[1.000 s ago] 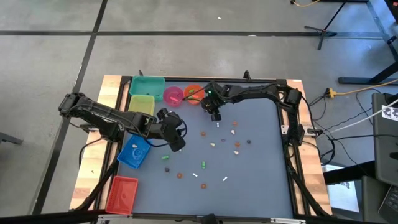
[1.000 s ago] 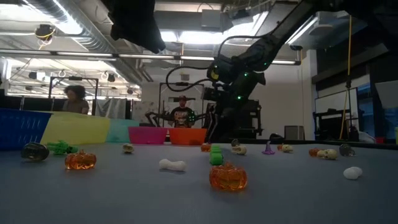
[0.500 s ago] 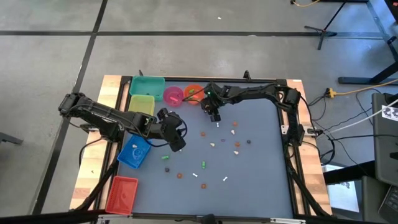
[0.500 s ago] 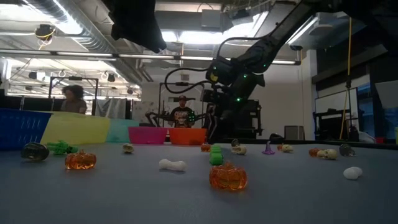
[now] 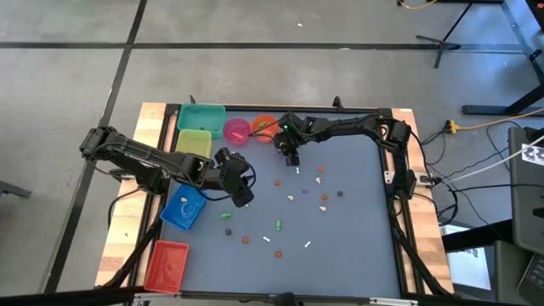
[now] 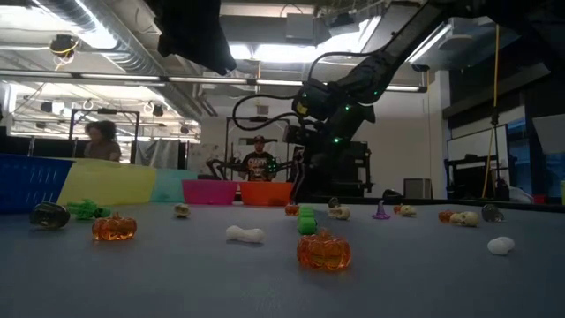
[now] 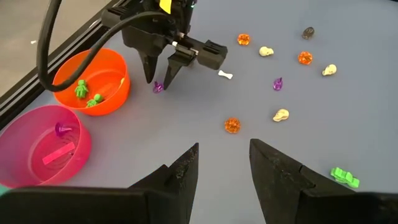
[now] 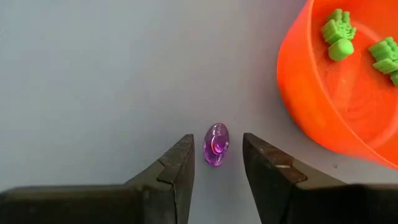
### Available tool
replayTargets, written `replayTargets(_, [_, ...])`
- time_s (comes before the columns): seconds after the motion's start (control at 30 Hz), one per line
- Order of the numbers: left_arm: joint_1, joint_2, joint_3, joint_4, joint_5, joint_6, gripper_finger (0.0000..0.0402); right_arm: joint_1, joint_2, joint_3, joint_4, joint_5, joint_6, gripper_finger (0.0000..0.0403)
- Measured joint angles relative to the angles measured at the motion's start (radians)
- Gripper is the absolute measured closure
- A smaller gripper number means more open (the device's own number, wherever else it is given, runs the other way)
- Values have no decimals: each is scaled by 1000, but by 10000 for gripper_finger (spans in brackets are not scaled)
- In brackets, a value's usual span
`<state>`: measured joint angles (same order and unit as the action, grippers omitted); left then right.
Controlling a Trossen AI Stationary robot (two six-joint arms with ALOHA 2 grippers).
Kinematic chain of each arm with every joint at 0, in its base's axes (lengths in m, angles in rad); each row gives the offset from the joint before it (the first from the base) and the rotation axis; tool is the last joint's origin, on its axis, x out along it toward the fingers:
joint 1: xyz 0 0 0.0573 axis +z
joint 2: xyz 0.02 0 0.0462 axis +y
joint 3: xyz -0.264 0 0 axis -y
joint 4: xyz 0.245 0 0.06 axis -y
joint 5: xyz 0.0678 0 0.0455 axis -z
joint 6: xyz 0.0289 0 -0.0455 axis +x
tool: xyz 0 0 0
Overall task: Sort Halloween decoration
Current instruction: Put the purple witch hat toy into the pink bin
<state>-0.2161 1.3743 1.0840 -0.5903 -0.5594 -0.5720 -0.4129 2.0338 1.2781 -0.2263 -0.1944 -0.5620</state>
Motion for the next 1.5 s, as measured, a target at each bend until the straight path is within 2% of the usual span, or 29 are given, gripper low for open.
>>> replayTargets(0.23, [0, 0, 0, 0, 0, 0, 274, 0, 0, 0, 35, 0, 65, 268])
replayTargets(1.13, [0, 0, 0, 0, 0, 0, 274, 0, 35, 1, 49, 0, 67, 268])
replayTargets(1.27, [0, 0, 0, 0, 0, 0, 274, 0, 35, 1, 47, -1, 67, 284])
replayTargets(1.5, [0, 0, 0, 0, 0, 0, 274, 1, 35, 0, 44, -5, 65, 340])
